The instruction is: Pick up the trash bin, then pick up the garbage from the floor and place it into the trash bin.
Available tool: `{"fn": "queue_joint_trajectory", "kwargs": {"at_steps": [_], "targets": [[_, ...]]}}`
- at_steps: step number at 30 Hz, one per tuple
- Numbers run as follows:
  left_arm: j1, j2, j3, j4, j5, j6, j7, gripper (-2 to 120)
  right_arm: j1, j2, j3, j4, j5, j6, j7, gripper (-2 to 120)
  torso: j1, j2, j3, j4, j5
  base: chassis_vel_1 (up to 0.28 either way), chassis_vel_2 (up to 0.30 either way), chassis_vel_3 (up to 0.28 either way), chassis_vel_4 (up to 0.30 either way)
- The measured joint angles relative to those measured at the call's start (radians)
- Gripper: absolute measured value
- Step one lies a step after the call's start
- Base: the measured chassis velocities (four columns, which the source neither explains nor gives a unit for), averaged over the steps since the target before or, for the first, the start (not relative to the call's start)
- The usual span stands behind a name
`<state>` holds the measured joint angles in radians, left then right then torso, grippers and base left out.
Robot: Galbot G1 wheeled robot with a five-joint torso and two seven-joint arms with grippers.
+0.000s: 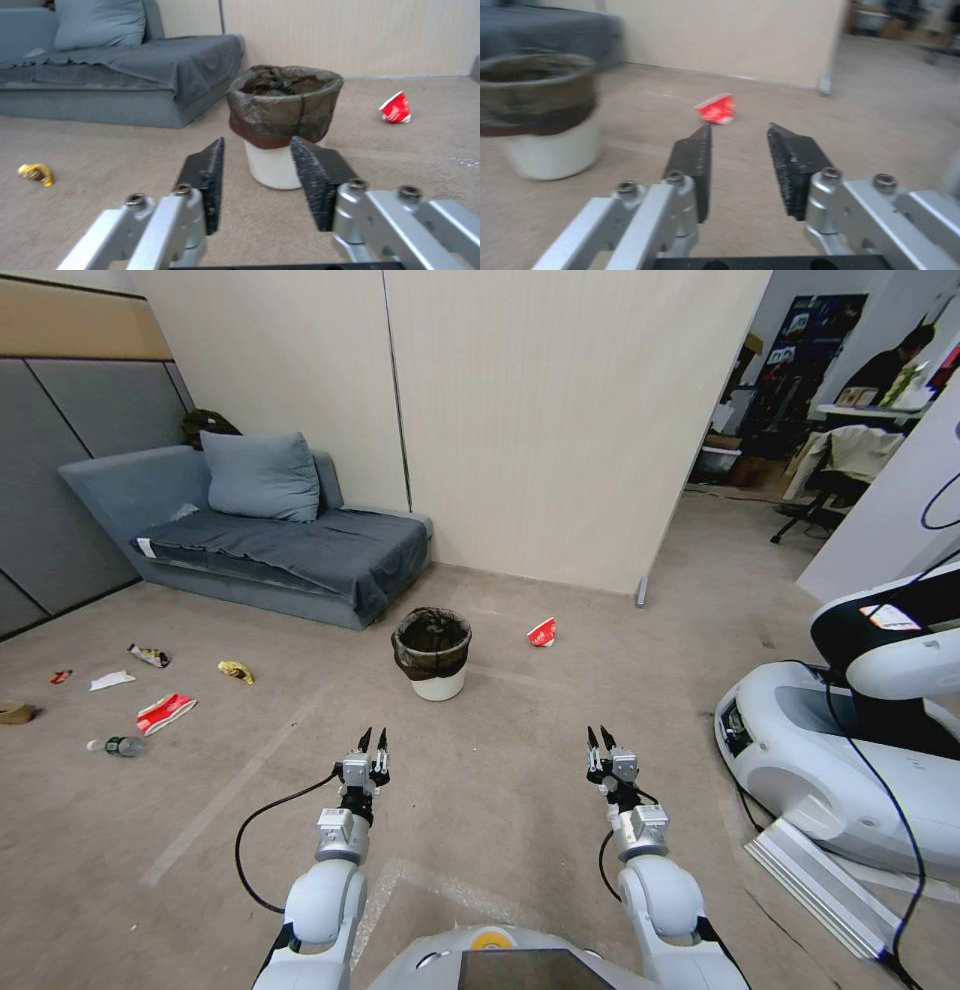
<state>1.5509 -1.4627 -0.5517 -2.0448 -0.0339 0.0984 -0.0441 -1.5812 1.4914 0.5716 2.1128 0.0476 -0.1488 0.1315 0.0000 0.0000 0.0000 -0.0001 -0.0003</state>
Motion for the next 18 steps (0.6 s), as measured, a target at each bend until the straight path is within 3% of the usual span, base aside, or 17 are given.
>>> {"fn": "queue_joint_trajectory", "kwargs": {"at_steps": [2, 5, 6, 8, 9, 12, 18], "targets": [[0.0, 0.011, -0.001, -0.014, -0.011, 0.032, -0.014, 47, -0.006, -0.002, 0.004, 0.019, 0.01, -0.025, 0.023, 43, 0.0, 0.0, 0.0, -0.0004, -0.0003, 0.0, 0.0, 0.0, 0.0], [0.001, 0.05, -0.003, -0.063, -0.048, 0.136, -0.061, 62, -0.006, -0.015, 0.006, 0.025, 0.044, -0.041, 0.037, 58, 0.0, 0.0, 0.0, 0.0002, 0.0003, 0.0, 0.0, 0.0, 0.0], [0.001, 0.05, -0.003, -0.063, -0.048, 0.136, -0.061, 62, -0.006, -0.015, 0.006, 0.025, 0.044, -0.041, 0.037, 58, 0.0, 0.0, 0.0, 0.0002, 0.0003, 0.0, 0.0, 0.0, 0.0], [0.002, 0.081, -0.005, -0.101, -0.076, 0.218, -0.098, 72, -0.005, -0.015, 0.005, 0.025, 0.044, -0.041, 0.037, 68, 0.0, 0.0, 0.0, 0.0001, 0.0003, 0.0, 0.0, 0.0, 0.0], [0.002, 0.081, -0.005, -0.101, -0.076, 0.218, -0.098, 72, -0.005, -0.015, 0.005, 0.025, 0.044, -0.041, 0.037, 68, 0.0, 0.0, 0.0, 0.0001, 0.0003, 0.0, 0.0, 0.0, 0.0], [0.004, 0.124, -0.007, -0.155, -0.117, 0.334, -0.15, 88, -0.006, -0.014, 0.004, 0.019, 0.03, -0.029, 0.029, 84, 0.0, 0.0, 0.0, 0.0001, 0.0003, 0.0, 0.0, 0.0, 0.0], [0.005, 0.172, -0.01, -0.215, -0.163, 0.464, -0.208, 99, -0.006, -0.012, 0.004, 0.015, 0.022, -0.021, 0.022, 99, 0.0, 0.0, 0.0, 0.0001, 0.0002, 0.0, 0.0, 0.0, 0.0]]}}
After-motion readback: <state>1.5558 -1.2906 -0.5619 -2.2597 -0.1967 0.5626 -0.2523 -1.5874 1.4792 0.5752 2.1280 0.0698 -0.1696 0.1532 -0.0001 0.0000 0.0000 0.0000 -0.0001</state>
